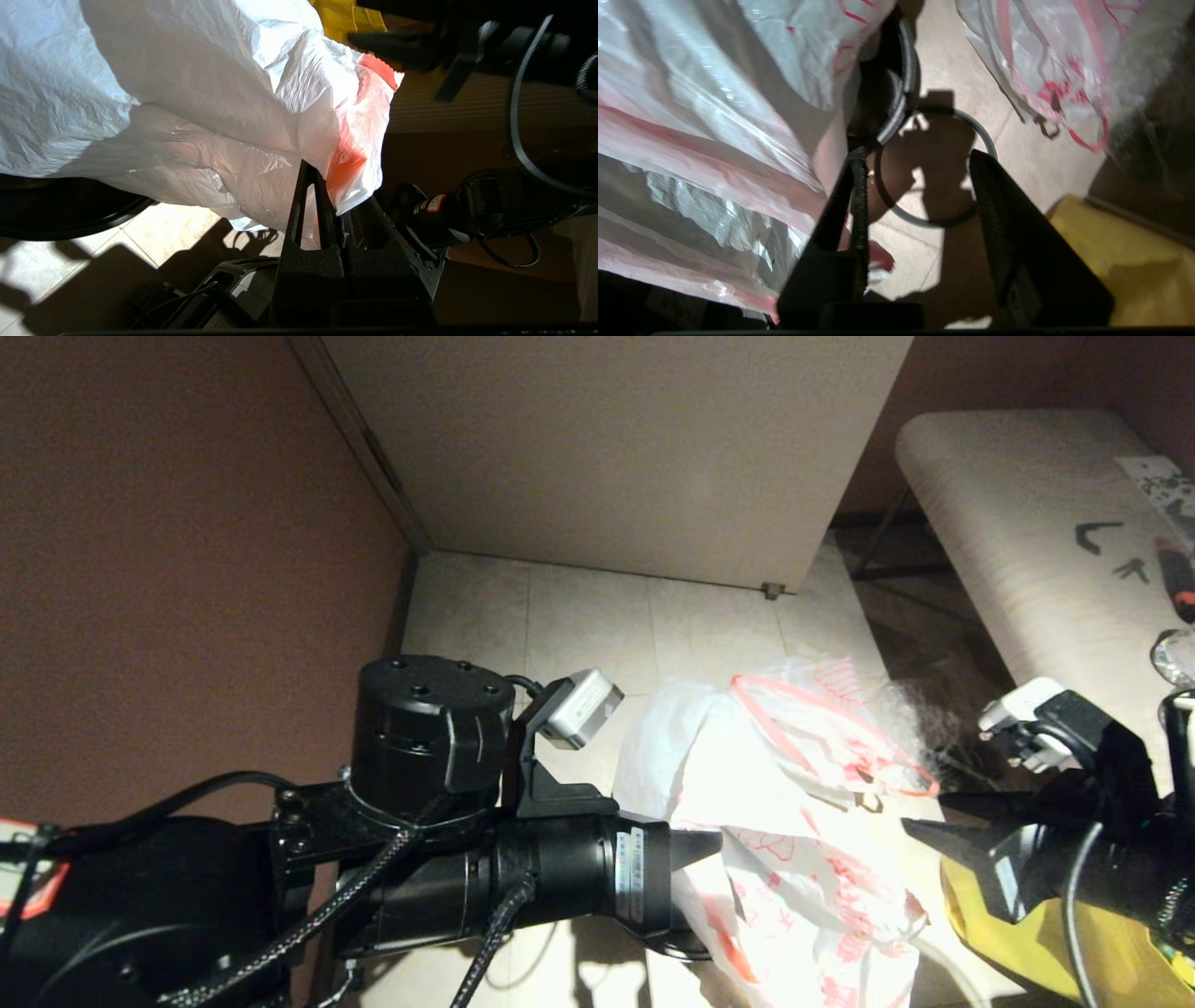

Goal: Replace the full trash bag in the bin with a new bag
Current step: Put the new garbage bag on the trash can

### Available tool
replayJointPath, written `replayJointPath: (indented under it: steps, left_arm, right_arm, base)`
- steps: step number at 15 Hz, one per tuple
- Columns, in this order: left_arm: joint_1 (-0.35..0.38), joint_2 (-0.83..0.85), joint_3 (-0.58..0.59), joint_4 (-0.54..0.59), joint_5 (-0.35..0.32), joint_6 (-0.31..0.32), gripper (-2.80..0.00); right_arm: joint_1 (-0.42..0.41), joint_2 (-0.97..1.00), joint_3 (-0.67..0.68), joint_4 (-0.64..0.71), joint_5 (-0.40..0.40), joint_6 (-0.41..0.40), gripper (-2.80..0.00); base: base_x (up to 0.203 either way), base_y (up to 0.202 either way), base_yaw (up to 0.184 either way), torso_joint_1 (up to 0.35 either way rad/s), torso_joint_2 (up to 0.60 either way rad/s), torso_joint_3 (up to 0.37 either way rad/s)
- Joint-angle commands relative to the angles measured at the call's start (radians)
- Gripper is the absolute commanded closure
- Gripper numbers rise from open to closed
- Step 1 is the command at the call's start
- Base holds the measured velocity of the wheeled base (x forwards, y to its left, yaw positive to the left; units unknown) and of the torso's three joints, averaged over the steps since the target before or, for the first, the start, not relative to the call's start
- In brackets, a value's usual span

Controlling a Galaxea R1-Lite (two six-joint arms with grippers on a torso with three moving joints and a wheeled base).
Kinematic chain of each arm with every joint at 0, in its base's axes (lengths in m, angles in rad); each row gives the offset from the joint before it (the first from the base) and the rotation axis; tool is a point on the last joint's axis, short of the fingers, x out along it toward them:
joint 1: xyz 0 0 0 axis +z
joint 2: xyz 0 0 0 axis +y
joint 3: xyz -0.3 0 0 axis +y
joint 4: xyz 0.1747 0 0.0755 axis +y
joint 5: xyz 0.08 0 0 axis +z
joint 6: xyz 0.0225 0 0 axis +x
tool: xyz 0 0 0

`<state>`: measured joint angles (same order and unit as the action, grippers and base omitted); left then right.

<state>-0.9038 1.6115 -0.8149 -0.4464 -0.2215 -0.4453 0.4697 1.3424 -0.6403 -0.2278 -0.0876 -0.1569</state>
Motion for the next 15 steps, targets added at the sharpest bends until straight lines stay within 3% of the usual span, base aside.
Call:
replayJointPath:
  steps: [1,5,10,15]
  left_arm:
    - [0.000,0.001,-0.003,-0.002,0.001,-0.003,0.00]
    - [0.000,0.001,-0.004,0.000,0.014,-0.003,0.00]
    - [-0.004,0.004,0.005,0.000,0.014,-0.004,0.00]
    - [-0.006,-0.007,-0.001,0.000,0.021,-0.004,0.00]
  right_arm:
    - [0.045,0.085,0.035,-0.091,0.004,-0.023,-2.80]
    - [0.089,0.051,0.101,-0.177,0.013,-0.025,-2.80]
    - [0.117,-0.094,0.172,-0.175,0.031,-0.012,-2.80]
    - [0.162,-0.105,0.242,-0.171,0.026,-0.016,-2.80]
  base:
    - [0.000,0.000,0.000,0.000,0.00,0.000]
    - [0.000,0.000,0.000,0.000,0.00,0.000]
    - [0.000,0.000,0.000,0.000,0.00,0.000]
    - [0.000,0.000,0.000,0.000,0.00,0.000]
